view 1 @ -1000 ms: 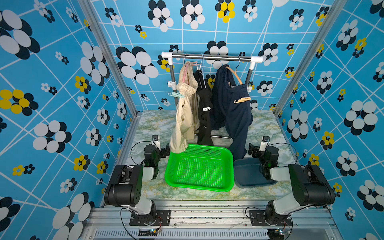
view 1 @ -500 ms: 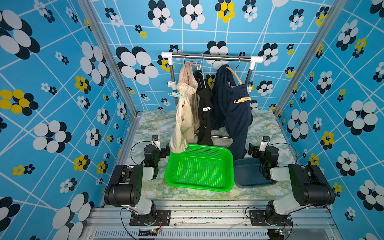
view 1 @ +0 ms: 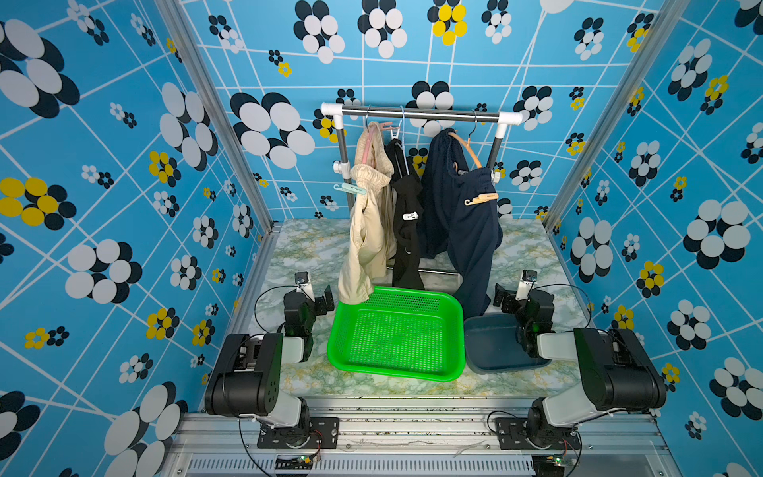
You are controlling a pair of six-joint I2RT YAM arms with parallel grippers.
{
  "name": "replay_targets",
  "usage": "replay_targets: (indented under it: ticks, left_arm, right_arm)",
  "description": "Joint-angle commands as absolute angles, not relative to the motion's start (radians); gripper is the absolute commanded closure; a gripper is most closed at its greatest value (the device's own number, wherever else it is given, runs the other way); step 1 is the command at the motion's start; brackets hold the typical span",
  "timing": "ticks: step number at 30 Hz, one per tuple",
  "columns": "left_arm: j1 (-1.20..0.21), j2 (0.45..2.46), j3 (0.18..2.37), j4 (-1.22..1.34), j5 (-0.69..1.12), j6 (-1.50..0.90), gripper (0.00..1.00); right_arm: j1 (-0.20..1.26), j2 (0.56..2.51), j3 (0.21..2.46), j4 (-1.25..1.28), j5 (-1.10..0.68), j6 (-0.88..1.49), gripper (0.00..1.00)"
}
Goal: Remove the clothespins securing shorts to the hanger
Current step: Pick up the hanger from the clothesline.
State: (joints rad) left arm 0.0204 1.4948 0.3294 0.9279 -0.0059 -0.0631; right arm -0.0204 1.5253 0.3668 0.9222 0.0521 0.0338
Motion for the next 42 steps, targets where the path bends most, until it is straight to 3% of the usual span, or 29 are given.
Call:
replay_targets:
  ticks: [1,10,15,22,32,42]
  left_arm:
    - [0.03,1.423,0.316,0.924,-0.054,-0.089,0.01]
    - [0.036,1.089,0.492,0.438,-0.211,-0.241,0.01]
    - [0.037,0.998,0.664,0.167,-0.17,-0.315,0.01]
    - [-0.011,0.953,0.909,-0.083,0.028,-0.342,0.01]
    - [-0.402,1.102,1.341,-0.406,-0.229,-0.164,0.01]
    - [-0.443,1.341,1.618,-0.544,-0.187,-0.184,0.01]
  right_arm:
    - [-0.017,1.46,0.351,0.902,0.093,0.049,0.01]
    - [-0.017,1.227,0.398,0.61,0.217,0.099,0.01]
    - [-0.016,1.095,0.456,0.367,0.303,0.179,0.01]
    - [-0.016,0.951,0.53,0.088,0.359,0.26,0.01]
    - [-0.015,0.863,0.591,-0.124,0.38,0.34,0.03]
    - [-0.016,0.864,0.62,-0.159,0.344,0.356,0.12]
